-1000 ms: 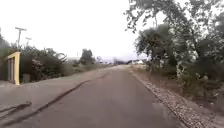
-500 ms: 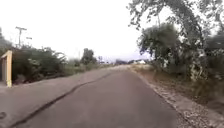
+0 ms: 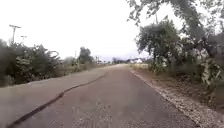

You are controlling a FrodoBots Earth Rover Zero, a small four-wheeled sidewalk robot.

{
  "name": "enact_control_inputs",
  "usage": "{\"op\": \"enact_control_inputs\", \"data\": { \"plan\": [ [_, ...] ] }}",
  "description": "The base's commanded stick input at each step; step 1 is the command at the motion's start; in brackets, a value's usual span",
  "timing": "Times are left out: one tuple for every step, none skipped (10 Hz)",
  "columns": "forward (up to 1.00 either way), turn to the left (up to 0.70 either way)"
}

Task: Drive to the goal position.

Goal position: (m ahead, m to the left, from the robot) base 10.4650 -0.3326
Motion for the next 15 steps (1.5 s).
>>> {"op": "enact_control_inputs", "data": {
  "plan": [
    [1.0, 0.0],
    [1.0, 0.0],
    [1.0, 0.0],
    [1.0, 0.0],
    [1.0, 0.0],
    [1.0, 0.0],
    [1.0, 0.0],
    [1.0, 0.0],
    [1.0, 0.0],
    [1.0, 0.0],
    [1.0, 0.0],
    [1.0, 0.0],
    [1.0, 0.0],
    [1.0, 0.0],
    [1.0, 0.0]
  ]
}}
